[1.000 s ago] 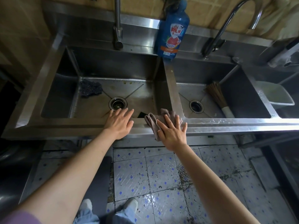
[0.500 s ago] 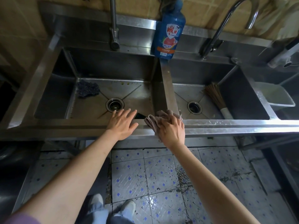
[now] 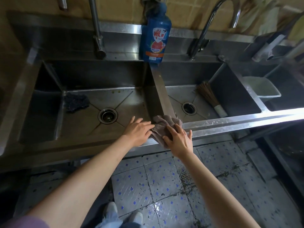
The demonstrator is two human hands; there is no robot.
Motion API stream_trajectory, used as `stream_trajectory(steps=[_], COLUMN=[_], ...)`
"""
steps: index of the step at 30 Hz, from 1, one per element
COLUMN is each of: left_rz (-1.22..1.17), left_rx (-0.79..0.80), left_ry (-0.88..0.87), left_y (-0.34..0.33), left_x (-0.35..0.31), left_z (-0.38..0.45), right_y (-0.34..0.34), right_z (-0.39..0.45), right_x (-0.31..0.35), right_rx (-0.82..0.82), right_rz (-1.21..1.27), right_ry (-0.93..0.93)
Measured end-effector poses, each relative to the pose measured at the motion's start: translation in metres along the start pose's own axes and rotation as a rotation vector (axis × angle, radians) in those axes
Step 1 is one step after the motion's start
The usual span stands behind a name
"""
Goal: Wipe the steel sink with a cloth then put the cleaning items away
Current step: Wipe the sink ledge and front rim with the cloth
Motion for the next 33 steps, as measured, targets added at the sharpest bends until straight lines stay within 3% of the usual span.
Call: stream_trajectory(steps=[8, 13, 19, 24, 33], left_rz=[0.050, 0.000, 0.064, 0.122, 0.143], left_rx=[-0.089, -0.182, 0.088, 0.098, 0.081], left_ry=[-0.113, -0.090, 0.063, 0.134, 0.208], left_y=[0.005, 0.016, -0.012, -0.015, -0.014], left_x=[-0.031, -0.036, -0.032, -0.023, -0.020], left_z=[0.001, 0.010, 0.023, 0.028, 0.048], right_y=[0.003, 0.014, -0.002, -0.012, -0.007], right_z=[0.014, 0.015, 0.016, 0.031, 0.061], right_x=[-0.027, -0.020, -0.017, -0.017, -0.022], right_rx=[0.077, 0.027, 0.114, 0.209, 0.221], right_rz=[0.014, -0.056, -0.067, -0.141, -0.193], right_ry=[0.027, 0.088, 0.134, 0.202, 0.258])
Point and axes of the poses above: each hand's wrist, its own z-axis towards the middle knuckle, its own y-axis out of the back of the hand, x = y × z, the point moved 10 cm from there along z, towards the middle knuckle, and after that the axes turned 6 degrees about -z, right-handed, at the moved point
